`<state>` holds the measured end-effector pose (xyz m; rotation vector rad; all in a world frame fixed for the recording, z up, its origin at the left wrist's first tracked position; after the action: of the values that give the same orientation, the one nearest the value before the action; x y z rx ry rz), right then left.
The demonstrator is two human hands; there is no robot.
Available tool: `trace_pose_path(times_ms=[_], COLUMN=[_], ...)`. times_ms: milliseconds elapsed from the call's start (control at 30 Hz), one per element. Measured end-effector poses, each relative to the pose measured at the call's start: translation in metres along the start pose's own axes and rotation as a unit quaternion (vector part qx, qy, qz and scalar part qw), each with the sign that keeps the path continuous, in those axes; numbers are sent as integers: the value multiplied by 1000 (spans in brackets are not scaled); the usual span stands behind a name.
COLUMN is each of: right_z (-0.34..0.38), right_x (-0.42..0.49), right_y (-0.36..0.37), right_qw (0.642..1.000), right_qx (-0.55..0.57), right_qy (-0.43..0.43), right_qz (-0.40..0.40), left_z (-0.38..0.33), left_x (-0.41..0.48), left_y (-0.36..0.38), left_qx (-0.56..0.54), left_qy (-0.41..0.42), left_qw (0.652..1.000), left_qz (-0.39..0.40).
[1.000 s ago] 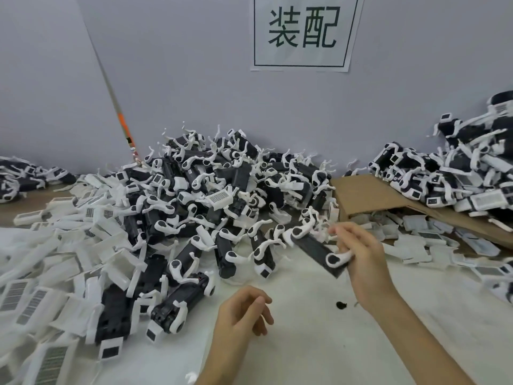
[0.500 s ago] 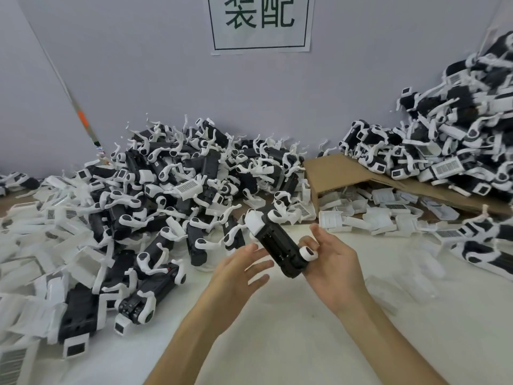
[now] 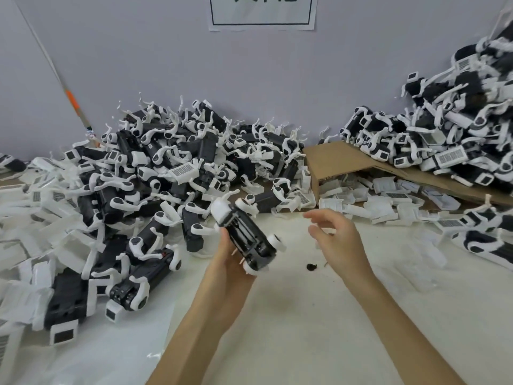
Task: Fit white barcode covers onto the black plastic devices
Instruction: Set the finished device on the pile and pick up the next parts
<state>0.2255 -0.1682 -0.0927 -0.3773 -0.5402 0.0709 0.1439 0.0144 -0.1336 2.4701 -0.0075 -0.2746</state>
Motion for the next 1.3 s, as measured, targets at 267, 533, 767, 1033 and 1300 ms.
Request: trace_pose_path(times_ms=[267,533,767,1033,1300], right_z=[-41,-12,-1,1,-1], right_x=[-7,-4,-8,-11,-9], right_y=[13,9,18,21,22], right_qw=[962,869,776,830,819], right_qx=[-255,447,589,511,523], right_qy=[-24,211,223,208,229], right_qz=[96,-13,47,76,57], left_z=[-7,-5,-1,1,-1], left_x=[0,-3,-5,-8,-9], left_y=[4,-1,4,10,12], left_qx=[-60,-55,44,96,122], left_qy=[14,10,24,45,14], left_qw=[997,998,997,993,991], left_qz=[-37,-34,-53,-50,-54])
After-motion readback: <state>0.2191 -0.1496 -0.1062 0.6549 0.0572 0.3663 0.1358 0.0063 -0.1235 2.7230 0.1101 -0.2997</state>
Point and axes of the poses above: each hand's wrist, its own x-axis towards the middle knuckle, its own y-axis out of the palm, z = x × y, the point moved 2 cm from there along x, towards the middle knuckle, and after that the axes turned 15 degrees about -y, right-handed, at the moved point
